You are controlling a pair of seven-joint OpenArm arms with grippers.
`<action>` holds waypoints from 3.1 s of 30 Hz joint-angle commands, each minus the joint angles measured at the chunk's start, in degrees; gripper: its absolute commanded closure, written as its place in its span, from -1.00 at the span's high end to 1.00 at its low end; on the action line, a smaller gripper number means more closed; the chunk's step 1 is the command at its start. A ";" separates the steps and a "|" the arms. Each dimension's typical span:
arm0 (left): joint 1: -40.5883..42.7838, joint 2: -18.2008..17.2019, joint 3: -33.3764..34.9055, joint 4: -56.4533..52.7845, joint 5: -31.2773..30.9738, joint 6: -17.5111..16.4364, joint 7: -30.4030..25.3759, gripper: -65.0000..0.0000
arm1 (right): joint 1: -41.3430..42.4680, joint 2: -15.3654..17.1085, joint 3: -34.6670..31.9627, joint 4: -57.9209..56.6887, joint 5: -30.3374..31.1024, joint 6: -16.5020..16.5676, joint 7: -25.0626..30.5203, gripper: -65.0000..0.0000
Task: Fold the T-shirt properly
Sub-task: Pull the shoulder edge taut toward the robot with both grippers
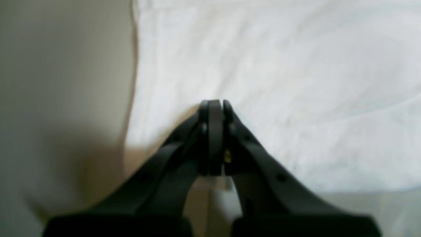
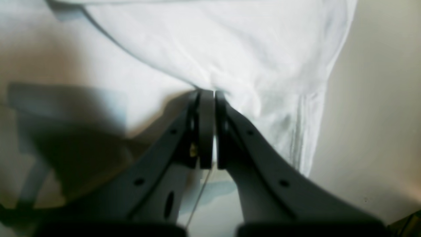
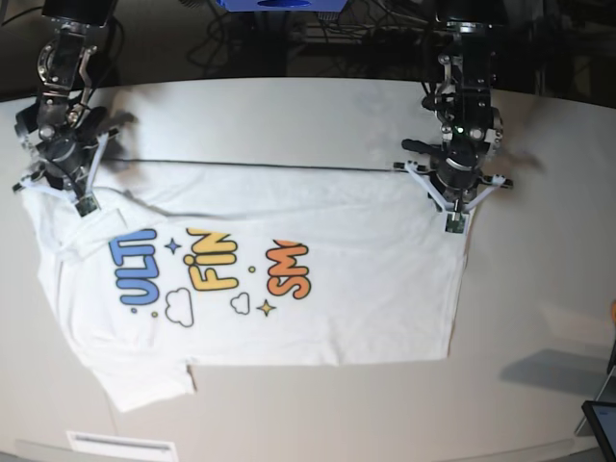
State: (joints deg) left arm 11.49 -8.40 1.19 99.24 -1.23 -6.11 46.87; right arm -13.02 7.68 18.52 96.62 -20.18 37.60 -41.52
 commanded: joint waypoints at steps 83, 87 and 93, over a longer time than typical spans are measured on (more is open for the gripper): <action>11.15 4.40 -11.52 16.76 3.30 -0.26 5.92 -1.00 | -7.69 -0.61 0.07 17.62 -2.36 2.40 -11.80 -0.90; 10.45 4.76 -12.75 16.85 3.13 -0.26 5.57 -1.00 | -7.95 -0.69 -0.02 18.50 -2.19 2.40 -11.27 -0.69; 8.60 3.96 -16.44 16.76 -8.13 -0.26 5.48 -1.00 | -11.38 -1.40 0.16 19.29 -2.19 2.40 -2.22 -0.61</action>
State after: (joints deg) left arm 20.03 -3.84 -14.79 114.91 -9.76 -6.55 53.12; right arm -24.56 5.89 18.35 114.85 -21.96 40.49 -44.18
